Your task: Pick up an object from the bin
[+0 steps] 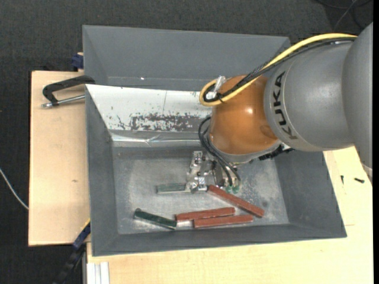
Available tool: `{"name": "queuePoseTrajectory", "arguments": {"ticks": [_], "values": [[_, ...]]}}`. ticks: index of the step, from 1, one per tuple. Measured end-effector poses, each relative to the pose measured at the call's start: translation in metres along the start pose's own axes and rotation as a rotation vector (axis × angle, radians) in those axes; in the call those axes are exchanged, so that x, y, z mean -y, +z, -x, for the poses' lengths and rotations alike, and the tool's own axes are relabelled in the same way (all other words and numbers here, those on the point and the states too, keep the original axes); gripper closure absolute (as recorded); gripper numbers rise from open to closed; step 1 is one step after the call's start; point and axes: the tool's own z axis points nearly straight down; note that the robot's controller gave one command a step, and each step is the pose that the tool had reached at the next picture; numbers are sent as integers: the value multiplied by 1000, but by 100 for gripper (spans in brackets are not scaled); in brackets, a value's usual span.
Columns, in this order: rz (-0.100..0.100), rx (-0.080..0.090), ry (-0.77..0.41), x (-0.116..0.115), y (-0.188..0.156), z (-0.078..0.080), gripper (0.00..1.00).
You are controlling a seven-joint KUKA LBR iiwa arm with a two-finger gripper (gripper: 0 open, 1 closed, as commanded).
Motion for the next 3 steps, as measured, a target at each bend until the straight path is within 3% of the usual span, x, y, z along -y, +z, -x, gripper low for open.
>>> {"name": "queuePoseTrajectory", "arguments": {"ticks": [1, 2, 3], "values": [[-2, -14, -23, -3, 27, 3, 100], [-1, -12, -6, -6, -29, 7, 100], [0, -1, 10, -10, -41, 15, 100]]}}
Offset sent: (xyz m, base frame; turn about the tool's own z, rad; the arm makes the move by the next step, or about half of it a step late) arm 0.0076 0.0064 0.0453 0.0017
